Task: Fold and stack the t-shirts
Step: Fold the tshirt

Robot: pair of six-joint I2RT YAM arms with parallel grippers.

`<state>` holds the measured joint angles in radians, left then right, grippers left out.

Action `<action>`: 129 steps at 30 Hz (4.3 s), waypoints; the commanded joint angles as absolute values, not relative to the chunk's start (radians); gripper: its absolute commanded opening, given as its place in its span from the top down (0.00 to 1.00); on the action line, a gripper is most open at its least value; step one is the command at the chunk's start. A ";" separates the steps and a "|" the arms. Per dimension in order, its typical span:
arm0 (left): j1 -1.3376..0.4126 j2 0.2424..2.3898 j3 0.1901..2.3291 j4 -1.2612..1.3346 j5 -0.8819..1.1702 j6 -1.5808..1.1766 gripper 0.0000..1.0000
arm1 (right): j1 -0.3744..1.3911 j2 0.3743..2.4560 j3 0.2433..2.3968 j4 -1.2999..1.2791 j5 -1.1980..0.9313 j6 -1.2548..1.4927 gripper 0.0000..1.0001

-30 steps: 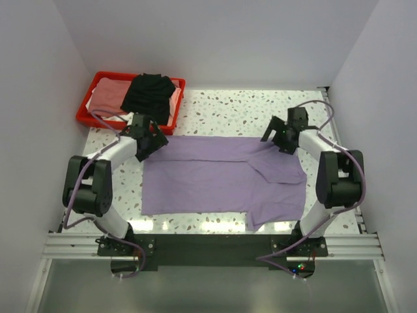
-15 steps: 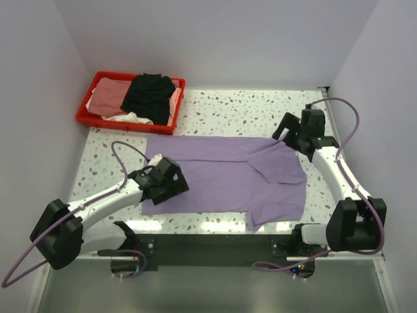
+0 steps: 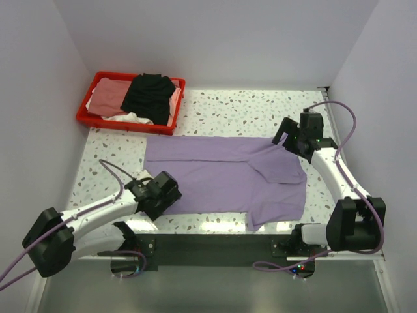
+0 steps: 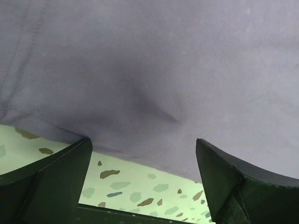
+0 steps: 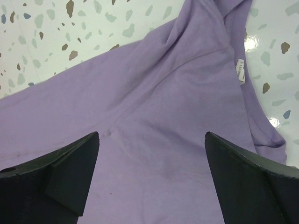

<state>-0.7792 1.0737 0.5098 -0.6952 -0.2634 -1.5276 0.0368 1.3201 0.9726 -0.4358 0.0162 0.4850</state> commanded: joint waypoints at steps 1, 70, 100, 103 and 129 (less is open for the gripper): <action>-0.782 1.098 0.512 -0.894 -0.337 -1.661 0.02 | 0.032 1.319 0.977 -0.429 0.026 0.463 0.01; -0.603 0.994 0.469 -0.882 -0.365 -1.595 1.00 | 0.502 0.931 0.552 -1.031 -0.017 0.824 0.28; -0.603 0.972 0.627 -0.877 -0.480 -1.534 1.00 | 0.500 1.091 0.814 -0.954 0.230 0.663 0.99; -0.597 1.026 0.676 -0.864 -0.526 -1.509 1.00 | 0.492 1.144 0.883 -0.927 0.258 0.632 0.99; -0.318 1.411 0.900 -0.549 -0.540 -1.149 0.64 | 0.273 1.646 1.222 -0.667 0.196 0.439 0.76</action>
